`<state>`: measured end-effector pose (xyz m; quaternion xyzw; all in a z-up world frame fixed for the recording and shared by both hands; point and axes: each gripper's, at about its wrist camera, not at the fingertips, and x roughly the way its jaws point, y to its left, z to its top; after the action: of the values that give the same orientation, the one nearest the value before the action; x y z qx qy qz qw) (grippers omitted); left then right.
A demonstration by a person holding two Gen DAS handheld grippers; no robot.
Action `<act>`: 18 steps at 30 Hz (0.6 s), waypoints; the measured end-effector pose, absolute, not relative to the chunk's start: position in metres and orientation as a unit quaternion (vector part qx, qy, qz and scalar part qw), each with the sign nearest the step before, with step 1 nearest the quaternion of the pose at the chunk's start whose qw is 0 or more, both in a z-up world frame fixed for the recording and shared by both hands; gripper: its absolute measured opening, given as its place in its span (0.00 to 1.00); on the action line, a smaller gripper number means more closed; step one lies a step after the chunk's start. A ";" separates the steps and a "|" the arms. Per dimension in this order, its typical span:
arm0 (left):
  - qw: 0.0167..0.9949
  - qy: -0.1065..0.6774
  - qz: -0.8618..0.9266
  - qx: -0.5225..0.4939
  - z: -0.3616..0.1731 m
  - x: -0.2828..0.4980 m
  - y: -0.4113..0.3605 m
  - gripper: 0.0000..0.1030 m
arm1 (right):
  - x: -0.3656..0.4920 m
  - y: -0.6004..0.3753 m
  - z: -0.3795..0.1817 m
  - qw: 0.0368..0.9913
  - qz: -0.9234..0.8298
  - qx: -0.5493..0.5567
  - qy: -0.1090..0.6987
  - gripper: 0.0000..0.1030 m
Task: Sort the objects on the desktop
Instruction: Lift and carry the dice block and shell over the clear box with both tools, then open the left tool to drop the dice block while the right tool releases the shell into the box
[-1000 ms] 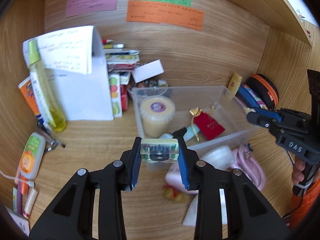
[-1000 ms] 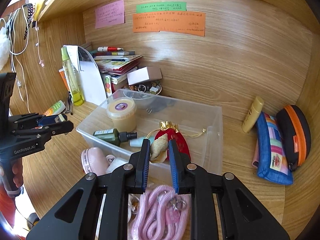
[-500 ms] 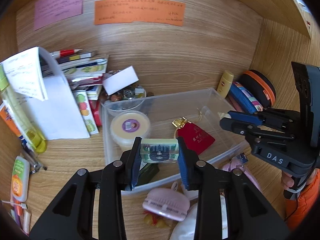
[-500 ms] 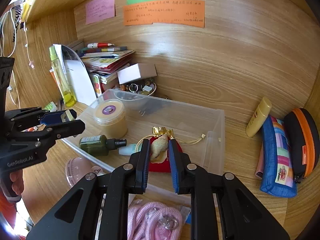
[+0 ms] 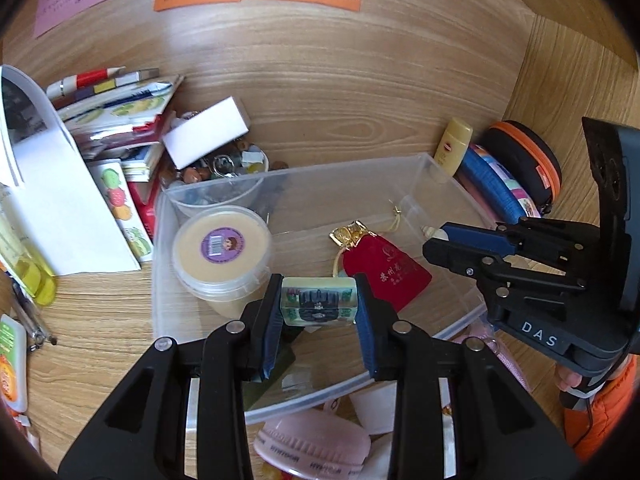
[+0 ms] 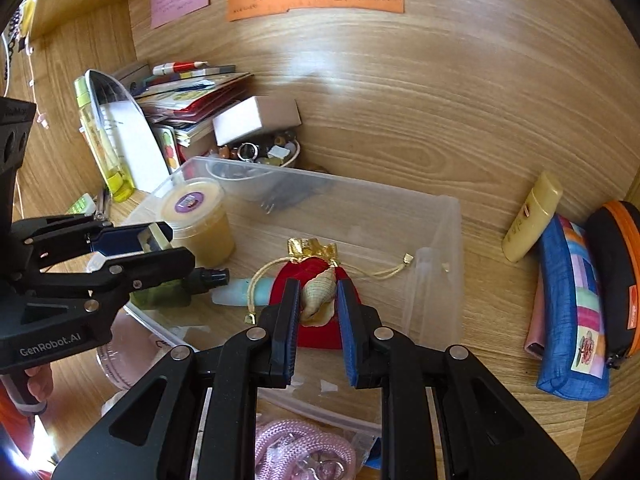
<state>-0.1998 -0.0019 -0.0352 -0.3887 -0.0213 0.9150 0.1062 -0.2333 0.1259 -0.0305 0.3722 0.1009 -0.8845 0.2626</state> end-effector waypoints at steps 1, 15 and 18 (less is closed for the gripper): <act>0.107 -0.020 0.914 -0.390 -0.037 -0.201 -0.001 0.32 | -0.235 0.127 -0.032 0.259 -0.885 0.374 0.101 0.16; 0.102 -0.002 0.910 -0.402 -0.048 -0.208 0.007 0.32 | -0.238 0.127 -0.041 0.238 -0.886 0.379 0.121 0.16; 0.103 -0.001 0.910 -0.402 -0.047 -0.207 0.007 0.32 | -0.235 0.123 -0.041 0.239 -0.886 0.376 0.131 0.16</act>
<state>-0.2073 0.0066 -0.0469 -0.4019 -0.0010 0.9099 0.1030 -0.2351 0.1232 -0.0407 0.3755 0.1306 -0.8860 0.2385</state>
